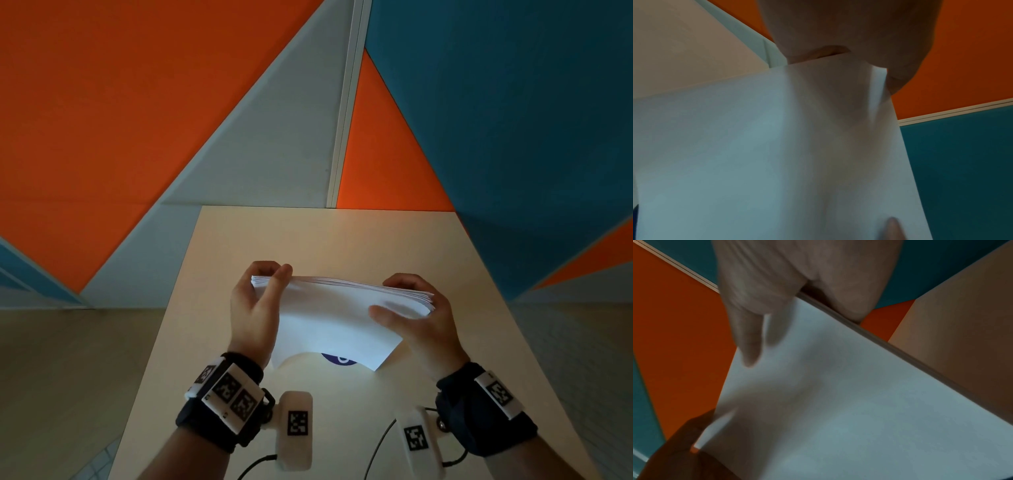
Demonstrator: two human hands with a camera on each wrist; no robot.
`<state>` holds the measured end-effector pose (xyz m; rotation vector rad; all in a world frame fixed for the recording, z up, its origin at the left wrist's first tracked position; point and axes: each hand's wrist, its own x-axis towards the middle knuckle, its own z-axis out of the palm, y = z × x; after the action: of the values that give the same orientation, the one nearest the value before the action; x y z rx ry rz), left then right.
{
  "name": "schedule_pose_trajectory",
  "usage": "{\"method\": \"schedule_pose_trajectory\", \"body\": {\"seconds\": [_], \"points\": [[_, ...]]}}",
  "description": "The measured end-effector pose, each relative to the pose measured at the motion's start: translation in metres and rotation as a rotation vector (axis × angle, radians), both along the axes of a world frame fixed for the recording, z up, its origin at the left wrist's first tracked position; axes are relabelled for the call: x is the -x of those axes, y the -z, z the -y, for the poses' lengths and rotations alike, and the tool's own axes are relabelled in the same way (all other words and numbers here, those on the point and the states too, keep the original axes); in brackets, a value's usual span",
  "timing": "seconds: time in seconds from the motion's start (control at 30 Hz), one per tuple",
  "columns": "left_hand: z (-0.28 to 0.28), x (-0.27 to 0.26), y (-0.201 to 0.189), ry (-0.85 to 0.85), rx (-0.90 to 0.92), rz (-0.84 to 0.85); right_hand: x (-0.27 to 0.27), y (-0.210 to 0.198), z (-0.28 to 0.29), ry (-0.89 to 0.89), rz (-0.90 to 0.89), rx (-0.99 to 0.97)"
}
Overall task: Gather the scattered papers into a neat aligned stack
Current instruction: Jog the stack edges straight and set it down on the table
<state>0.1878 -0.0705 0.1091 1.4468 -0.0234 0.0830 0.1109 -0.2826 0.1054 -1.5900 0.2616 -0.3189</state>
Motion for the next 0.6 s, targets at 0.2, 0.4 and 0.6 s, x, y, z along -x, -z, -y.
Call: {"method": "schedule_pose_trajectory", "body": {"seconds": [0.2, 0.4, 0.6], "points": [[0.005, 0.003, -0.008, -0.024, -0.005, 0.094, -0.002, -0.004, 0.0, 0.086, 0.017, 0.007], [-0.001, 0.002, 0.004, 0.009, -0.076, 0.156, 0.002, 0.003, 0.001, 0.1, -0.038, -0.024], [-0.001, -0.004, 0.006, 0.07, 0.006, 0.085, 0.0, 0.002, 0.0, 0.045, -0.079, -0.042]]}}
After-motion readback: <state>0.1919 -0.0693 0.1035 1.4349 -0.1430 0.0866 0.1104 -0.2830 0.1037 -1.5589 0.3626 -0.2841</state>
